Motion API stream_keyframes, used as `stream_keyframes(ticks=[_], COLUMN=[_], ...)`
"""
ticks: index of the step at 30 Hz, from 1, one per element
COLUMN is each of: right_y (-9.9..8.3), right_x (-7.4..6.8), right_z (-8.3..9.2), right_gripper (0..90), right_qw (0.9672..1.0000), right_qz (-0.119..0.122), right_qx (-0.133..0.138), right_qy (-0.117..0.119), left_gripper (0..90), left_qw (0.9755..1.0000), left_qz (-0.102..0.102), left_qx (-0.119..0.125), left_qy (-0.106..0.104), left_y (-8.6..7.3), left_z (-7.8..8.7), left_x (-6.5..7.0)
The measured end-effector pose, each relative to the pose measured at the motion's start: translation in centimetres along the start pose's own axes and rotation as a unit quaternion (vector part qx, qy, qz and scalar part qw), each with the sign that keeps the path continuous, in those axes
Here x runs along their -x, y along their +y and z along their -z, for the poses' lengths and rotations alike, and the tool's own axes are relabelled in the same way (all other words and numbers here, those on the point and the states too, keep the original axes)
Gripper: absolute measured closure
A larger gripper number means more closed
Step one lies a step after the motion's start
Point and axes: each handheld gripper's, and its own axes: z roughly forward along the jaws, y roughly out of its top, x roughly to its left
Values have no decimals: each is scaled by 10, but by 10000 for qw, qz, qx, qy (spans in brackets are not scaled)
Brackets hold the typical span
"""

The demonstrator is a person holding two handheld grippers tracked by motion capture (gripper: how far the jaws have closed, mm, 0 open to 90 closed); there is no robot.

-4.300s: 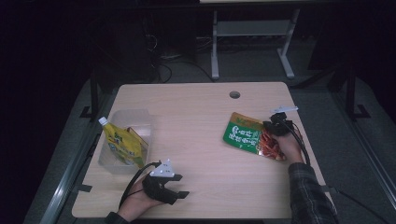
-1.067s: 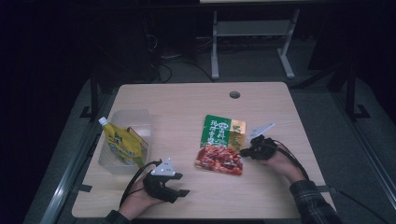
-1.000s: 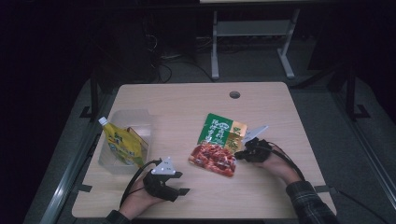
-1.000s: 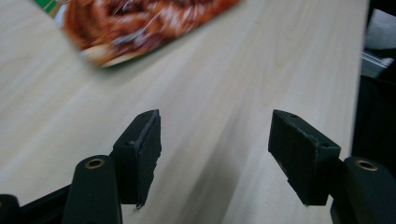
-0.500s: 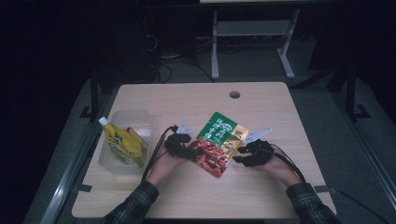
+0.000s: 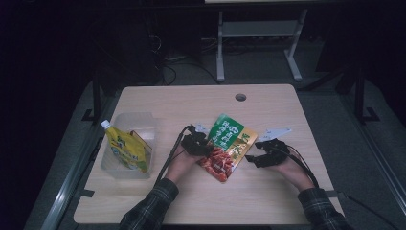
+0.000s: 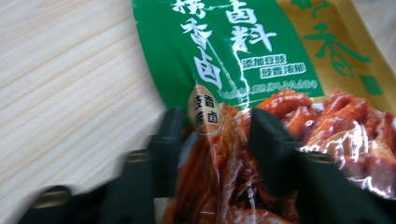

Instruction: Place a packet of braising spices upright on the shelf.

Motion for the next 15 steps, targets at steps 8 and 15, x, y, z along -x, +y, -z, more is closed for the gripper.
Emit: stream_keyframes(ticks=[8, 15], right_y=[-5, 0], right_x=[11, 16], right_z=[-5, -23], right_gripper=[226, 236], right_qw=[9984, 9926], right_qz=[-549, -1070], right_qx=[54, 290], right_qy=[-80, 502], left_gripper=[898, 900], left_qw=[9964, 9869], left_qz=[591, 979], left_qx=[487, 1140], left_qy=[-377, -587], left_y=[-8, -10], left_z=[7, 33], left_x=[-7, -17])
